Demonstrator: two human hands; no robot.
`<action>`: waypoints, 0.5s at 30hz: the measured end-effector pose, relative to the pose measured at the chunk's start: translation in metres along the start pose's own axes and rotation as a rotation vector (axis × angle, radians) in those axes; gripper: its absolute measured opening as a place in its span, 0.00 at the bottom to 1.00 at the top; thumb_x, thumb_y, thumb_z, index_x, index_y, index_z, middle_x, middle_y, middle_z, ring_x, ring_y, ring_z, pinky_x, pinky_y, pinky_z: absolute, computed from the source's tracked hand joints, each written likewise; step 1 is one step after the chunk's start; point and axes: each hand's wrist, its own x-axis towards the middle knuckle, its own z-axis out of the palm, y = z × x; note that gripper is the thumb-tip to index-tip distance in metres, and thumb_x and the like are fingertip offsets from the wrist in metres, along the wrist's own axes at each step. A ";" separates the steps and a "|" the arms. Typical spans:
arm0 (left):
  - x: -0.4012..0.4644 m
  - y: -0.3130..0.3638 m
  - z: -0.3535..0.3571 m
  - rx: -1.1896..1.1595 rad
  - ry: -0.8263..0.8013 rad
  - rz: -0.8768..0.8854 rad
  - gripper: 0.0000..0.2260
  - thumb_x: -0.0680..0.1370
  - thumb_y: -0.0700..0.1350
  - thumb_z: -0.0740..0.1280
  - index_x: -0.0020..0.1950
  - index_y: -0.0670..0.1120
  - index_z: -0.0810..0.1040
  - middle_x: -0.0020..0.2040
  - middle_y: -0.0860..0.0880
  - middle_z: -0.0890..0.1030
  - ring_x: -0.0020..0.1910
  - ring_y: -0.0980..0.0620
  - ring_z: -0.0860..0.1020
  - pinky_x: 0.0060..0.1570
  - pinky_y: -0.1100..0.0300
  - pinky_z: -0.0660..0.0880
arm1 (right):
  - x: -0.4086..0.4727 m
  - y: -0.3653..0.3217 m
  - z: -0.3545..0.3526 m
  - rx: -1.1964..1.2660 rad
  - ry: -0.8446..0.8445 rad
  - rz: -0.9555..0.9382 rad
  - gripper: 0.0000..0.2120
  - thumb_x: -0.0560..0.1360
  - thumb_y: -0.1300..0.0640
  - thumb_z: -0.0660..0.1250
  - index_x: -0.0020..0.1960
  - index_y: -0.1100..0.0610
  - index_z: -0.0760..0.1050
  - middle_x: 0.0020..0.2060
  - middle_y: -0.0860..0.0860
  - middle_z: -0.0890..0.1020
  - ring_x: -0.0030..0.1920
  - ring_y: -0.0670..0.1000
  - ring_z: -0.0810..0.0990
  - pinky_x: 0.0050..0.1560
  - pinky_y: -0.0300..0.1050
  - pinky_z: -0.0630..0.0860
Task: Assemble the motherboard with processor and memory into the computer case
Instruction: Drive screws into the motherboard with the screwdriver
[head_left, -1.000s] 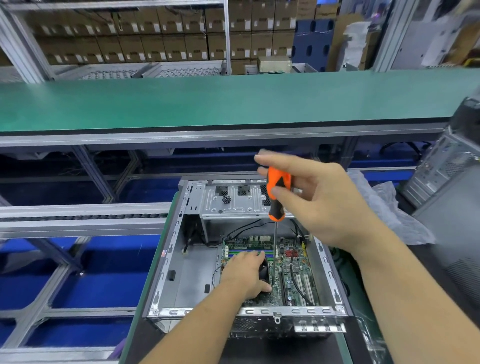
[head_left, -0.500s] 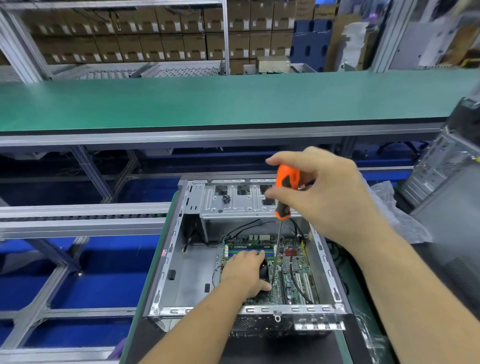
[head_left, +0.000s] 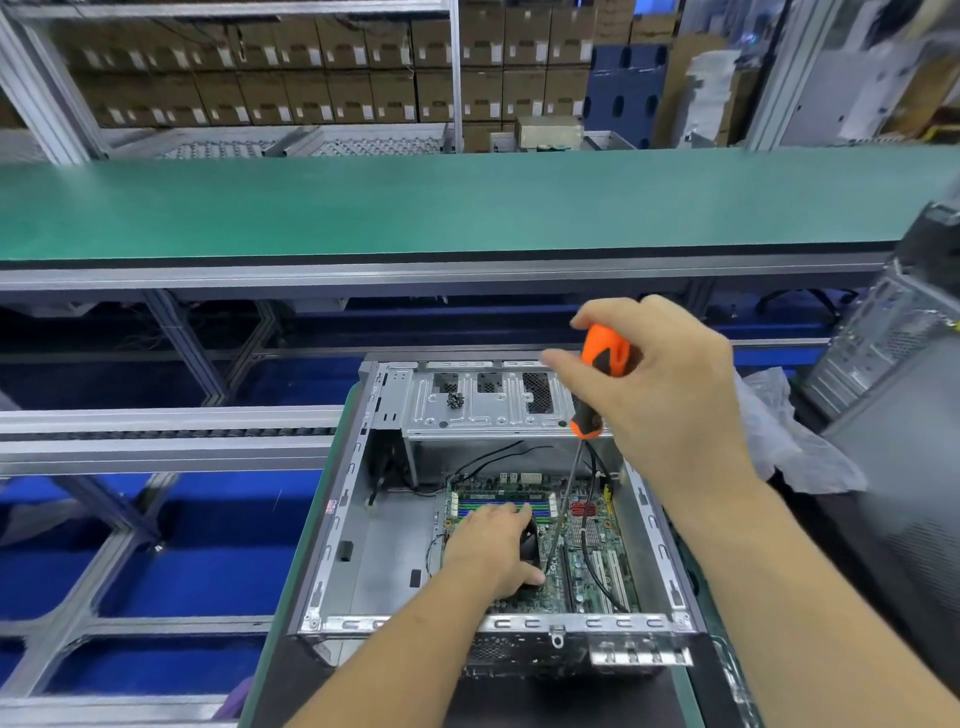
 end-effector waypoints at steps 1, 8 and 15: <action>0.000 0.000 0.000 -0.004 0.004 0.000 0.42 0.75 0.60 0.72 0.81 0.50 0.54 0.79 0.49 0.61 0.77 0.45 0.59 0.76 0.47 0.58 | 0.000 0.002 0.001 -0.091 0.044 -0.015 0.13 0.71 0.47 0.77 0.53 0.52 0.83 0.36 0.51 0.74 0.37 0.53 0.73 0.41 0.53 0.74; 0.001 -0.001 0.000 0.000 0.012 0.010 0.41 0.74 0.60 0.72 0.81 0.49 0.57 0.77 0.48 0.64 0.76 0.44 0.61 0.74 0.47 0.61 | -0.006 -0.006 -0.008 0.493 -0.309 0.024 0.15 0.75 0.57 0.71 0.56 0.38 0.81 0.52 0.48 0.85 0.52 0.51 0.84 0.49 0.47 0.82; 0.001 -0.003 0.001 -0.030 0.028 0.019 0.40 0.74 0.60 0.72 0.80 0.50 0.58 0.76 0.49 0.66 0.75 0.44 0.63 0.74 0.47 0.61 | 0.004 -0.011 -0.012 -0.359 -0.015 -0.079 0.16 0.78 0.49 0.68 0.40 0.55 0.65 0.31 0.49 0.68 0.32 0.60 0.70 0.34 0.47 0.62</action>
